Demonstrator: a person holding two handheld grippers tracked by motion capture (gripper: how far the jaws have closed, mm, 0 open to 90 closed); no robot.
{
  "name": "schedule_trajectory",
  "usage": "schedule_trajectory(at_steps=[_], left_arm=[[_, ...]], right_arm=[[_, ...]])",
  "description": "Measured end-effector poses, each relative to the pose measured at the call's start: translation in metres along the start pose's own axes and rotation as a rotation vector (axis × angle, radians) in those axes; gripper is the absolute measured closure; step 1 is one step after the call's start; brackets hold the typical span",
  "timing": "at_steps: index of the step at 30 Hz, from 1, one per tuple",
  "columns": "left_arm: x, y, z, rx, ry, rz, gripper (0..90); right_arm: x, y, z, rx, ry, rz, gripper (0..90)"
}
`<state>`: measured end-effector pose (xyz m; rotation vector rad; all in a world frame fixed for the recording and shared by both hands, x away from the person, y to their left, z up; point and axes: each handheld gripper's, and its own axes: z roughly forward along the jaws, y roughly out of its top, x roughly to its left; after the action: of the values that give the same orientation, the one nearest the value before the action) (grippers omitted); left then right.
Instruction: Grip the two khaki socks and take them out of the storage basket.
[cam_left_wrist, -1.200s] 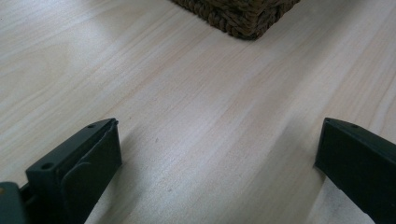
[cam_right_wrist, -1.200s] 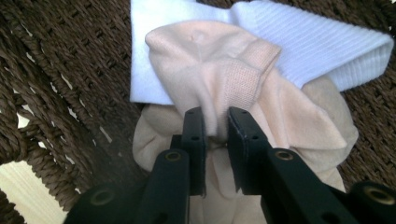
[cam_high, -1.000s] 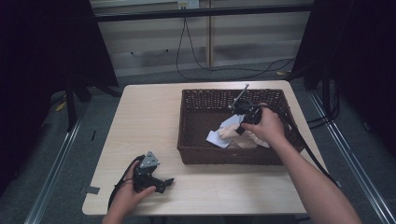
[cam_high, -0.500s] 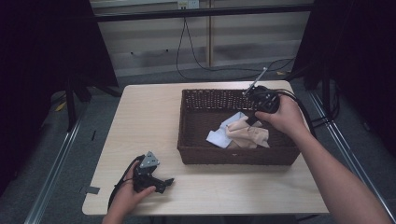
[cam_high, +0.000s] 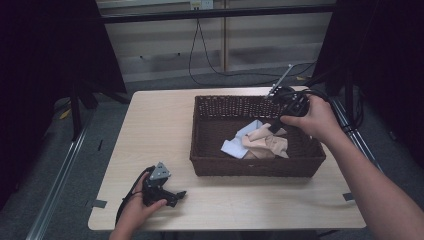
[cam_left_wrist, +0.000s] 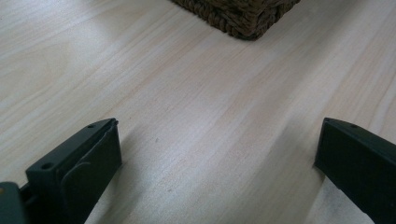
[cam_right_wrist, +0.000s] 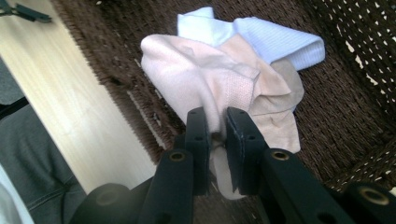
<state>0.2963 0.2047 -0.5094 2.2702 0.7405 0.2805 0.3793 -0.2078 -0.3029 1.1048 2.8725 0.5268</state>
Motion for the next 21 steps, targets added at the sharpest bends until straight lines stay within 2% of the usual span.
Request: schedule_trajectory(at_steps=[8,21], left_arm=[[0.000,0.000,0.000,0.000,0.000,0.000,0.0],[0.000,0.000,0.000,-0.001,0.001,0.001,0.0]], right_arm=[[0.008,-0.008,-0.016,-0.003,0.012,-0.037,79.4],[0.016,-0.017,-0.042,-0.019,0.023,-0.059,79.4]])
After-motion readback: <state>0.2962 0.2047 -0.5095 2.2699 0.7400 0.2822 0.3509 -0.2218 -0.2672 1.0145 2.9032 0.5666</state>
